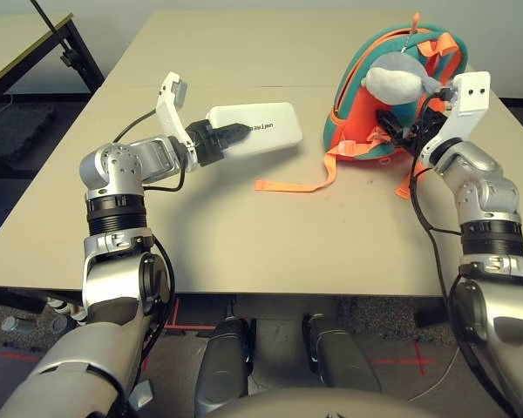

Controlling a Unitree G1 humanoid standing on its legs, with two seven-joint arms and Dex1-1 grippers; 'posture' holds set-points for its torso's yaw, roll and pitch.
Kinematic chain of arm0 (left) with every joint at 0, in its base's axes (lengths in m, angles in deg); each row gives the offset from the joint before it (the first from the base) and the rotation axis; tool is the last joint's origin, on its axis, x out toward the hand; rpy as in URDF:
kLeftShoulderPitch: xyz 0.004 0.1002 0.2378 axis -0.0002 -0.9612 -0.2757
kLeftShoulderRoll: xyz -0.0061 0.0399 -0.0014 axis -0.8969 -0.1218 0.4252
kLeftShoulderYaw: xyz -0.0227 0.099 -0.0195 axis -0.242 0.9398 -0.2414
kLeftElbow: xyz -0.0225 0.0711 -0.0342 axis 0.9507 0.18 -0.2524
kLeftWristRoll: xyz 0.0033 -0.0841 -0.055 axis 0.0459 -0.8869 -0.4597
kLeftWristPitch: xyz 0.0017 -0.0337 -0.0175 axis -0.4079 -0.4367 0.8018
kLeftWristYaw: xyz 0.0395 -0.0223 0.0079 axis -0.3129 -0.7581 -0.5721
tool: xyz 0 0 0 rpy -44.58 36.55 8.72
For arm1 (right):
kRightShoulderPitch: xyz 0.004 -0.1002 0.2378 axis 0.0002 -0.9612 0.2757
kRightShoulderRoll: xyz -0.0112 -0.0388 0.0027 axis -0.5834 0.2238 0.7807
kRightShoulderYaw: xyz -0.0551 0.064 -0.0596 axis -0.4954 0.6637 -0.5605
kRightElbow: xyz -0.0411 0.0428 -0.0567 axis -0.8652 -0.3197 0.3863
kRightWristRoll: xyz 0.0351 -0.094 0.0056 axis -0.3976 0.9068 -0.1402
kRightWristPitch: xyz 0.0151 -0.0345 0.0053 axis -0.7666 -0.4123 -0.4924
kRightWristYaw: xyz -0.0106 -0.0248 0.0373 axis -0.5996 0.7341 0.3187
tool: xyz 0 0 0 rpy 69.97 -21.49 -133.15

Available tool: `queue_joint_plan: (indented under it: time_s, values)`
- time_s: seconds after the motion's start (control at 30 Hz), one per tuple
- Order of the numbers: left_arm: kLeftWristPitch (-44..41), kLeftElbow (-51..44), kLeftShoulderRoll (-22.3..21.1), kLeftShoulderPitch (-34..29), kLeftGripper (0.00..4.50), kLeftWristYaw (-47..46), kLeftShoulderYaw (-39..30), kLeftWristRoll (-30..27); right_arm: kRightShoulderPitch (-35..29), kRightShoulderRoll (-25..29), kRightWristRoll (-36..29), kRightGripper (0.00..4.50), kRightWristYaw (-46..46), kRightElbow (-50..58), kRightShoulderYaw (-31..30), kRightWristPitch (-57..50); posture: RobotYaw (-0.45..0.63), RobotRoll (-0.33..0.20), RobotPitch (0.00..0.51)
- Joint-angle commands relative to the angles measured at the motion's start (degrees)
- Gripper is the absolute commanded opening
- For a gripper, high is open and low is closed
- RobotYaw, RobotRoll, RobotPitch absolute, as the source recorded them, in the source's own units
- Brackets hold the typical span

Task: Put the pencil case into the backpack and zip it.

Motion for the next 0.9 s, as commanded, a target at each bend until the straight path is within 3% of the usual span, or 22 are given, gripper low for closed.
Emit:
queue_joint_plan:
  time_s: [0.03,0.2,0.23,0.33,0.47,0.9]
  values:
    - [1.17,0.98,0.28,1.03,1.22,1.12,0.68,-0.23,-0.41,-0.04,0.32,4.50,-1.41,0.16,-0.07,-0.46,-0.19,0.000,0.096]
    - [1.97,2.30,0.33,1.84,1.22,1.63,1.34,-0.06,0.63,-0.82,0.23,4.50,-2.19,-1.88,-0.04,0.48,-0.19,0.000,0.093]
    - [2.11,2.51,0.29,1.94,1.22,1.75,1.47,-0.05,0.79,-0.89,0.27,4.32,-2.25,-2.39,0.02,0.80,-0.19,0.000,0.093]
    - [2.30,2.78,0.10,2.07,1.22,1.96,1.64,-0.06,1.10,-1.18,-0.49,3.49,-1.84,-3.32,0.48,1.12,-0.18,0.000,0.091]
    - [2.30,2.57,-0.17,1.83,1.22,2.13,1.57,-0.09,1.20,-1.02,-0.54,1.92,-1.47,-3.74,0.31,1.35,-0.18,0.000,0.091]
    - [2.68,2.80,0.02,1.93,1.22,2.29,1.34,-0.18,-0.47,-0.70,-1.46,1.90,1.64,2.74,-1.21,-0.35,-0.18,0.000,0.093]
